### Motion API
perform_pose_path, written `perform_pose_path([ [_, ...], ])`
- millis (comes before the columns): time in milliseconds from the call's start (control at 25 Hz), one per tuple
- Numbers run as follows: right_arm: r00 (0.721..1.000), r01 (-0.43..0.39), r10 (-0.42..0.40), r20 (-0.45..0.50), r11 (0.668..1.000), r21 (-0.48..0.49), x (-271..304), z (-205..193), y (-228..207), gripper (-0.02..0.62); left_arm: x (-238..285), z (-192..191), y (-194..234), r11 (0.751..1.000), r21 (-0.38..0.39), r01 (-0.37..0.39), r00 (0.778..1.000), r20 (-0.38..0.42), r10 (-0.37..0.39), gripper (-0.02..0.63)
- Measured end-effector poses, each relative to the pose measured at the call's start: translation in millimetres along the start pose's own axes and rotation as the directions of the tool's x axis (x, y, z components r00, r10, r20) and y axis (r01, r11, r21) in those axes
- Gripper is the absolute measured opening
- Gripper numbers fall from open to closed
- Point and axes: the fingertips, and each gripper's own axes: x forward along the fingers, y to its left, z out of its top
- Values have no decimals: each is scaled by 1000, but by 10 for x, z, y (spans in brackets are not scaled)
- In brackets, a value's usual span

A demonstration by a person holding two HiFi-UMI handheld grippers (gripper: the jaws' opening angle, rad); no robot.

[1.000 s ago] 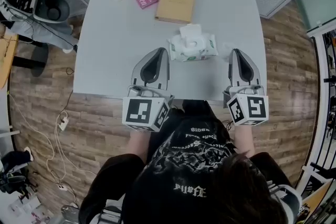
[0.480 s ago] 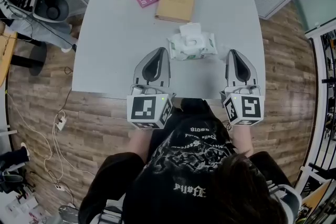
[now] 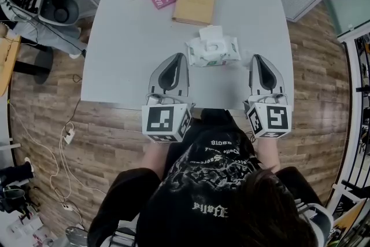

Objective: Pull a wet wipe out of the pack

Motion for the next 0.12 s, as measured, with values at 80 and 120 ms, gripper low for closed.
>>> perform_pose_path([
  [80,1000,-3,3,1,1000,-2,12,9,14,2,2,5,7,1000,2,0,1000,-1,0,8],
  [120,1000,-5,5,1,1000,-4,18,13,21,2,4,7,10,1000,4,0,1000,-2,0,8],
])
